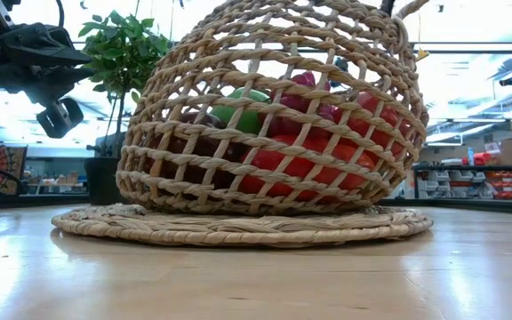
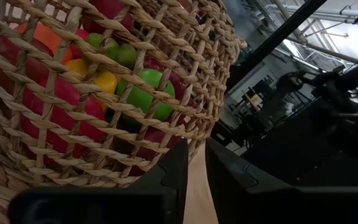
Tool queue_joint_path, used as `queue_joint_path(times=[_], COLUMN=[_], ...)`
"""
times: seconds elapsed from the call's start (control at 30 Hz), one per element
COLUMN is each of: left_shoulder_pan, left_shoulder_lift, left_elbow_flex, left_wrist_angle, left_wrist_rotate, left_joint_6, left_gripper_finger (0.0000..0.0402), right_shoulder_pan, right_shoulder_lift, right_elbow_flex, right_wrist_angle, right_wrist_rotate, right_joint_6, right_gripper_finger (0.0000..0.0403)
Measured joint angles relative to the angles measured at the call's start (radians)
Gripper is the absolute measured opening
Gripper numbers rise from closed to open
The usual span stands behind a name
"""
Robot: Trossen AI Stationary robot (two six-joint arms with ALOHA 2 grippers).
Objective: Build produce basket
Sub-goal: Return to home position
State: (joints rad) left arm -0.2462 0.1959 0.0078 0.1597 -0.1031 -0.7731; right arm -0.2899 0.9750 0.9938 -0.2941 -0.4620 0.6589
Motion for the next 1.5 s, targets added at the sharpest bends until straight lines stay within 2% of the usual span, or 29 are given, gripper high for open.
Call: queue_joint_path(times=[0.13,0.47,0.63,0.83,1.0,1.33,1.5], left_shoulder_pan=[0.000,0.000,0.000,0.000,0.000,0.000,0.000], left_shoulder_lift=[0.000,0.000,0.000,0.000,0.000,0.000,0.000], left_elbow_flex=[0.000,0.000,0.000,0.000,0.000,0.000,0.000], left_wrist_angle=[0.000,0.000,0.000,0.000,0.000,0.000,0.000], left_wrist_rotate=[0.000,0.000,0.000,0.000,0.000,0.000,0.000], left_joint_6=[0.000,0.000,0.000,0.000,0.000,0.000,0.000], left_gripper_finger=[0.0059,0.0063,0.0060,0.0059,0.0063,0.0060,0.0063], right_shoulder_pan=[-0.006,0.043,0.093,0.139,0.151,0.151,0.151], right_shoulder_lift=[-0.123,-0.370,-0.461,-0.550,-0.644,-0.868,-0.908], right_elbow_flex=[-0.106,-0.500,-0.633,-0.724,-0.748,-0.751,-0.821], right_wrist_angle=[0.103,0.572,0.659,0.665,0.644,0.407,0.431], right_wrist_rotate=[0.099,0.282,0.403,0.491,0.497,0.551,0.563], right_joint_6=[0.028,0.260,0.297,0.336,0.335,0.330,0.368], right_gripper_finger=[0.0362,0.0359,0.0359,0.0359,0.0359,0.0359,0.0359])
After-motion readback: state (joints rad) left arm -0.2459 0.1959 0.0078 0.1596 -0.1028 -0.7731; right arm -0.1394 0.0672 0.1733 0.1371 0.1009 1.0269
